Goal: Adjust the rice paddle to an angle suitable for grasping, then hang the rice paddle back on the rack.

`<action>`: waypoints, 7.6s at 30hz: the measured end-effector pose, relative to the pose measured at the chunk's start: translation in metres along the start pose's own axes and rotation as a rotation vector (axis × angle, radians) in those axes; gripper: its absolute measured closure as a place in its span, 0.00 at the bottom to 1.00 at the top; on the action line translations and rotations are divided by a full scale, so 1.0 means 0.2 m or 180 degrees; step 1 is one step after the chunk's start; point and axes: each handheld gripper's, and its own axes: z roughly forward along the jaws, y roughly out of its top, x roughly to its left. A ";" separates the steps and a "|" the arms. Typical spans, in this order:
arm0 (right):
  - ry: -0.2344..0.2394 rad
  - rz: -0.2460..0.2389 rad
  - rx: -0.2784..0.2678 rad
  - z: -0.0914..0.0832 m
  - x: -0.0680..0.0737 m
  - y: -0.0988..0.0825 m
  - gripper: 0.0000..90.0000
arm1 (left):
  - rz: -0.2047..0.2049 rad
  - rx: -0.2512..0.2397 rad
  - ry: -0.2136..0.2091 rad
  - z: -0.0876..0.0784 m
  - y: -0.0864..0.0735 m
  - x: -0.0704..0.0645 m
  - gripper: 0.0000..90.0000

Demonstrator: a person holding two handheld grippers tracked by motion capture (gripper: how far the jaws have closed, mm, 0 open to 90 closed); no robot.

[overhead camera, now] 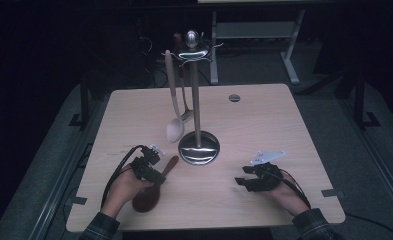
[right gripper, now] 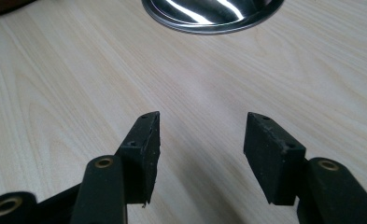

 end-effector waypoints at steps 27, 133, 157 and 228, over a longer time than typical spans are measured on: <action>0.0021 0.0028 -0.0015 0.02 -0.01 0.02 0.51 | 0.0154 0.0005 -0.0007 -0.03 0.02 0.00 0.85; 0.0767 -0.0087 -0.1240 -0.07 0.26 0.71 0.59 | 0.0488 -0.2059 -0.0161 -0.28 0.21 -0.38 0.86; 0.0812 -0.0054 -0.1284 -0.03 0.28 0.71 0.84 | 0.0516 -0.2039 -0.0131 -0.28 0.21 -0.38 0.72; 0.0906 -0.0578 -0.1611 -0.46 0.34 1.40 0.85 | 0.0632 -0.1099 -0.0104 -0.10 -0.26 -0.12 0.27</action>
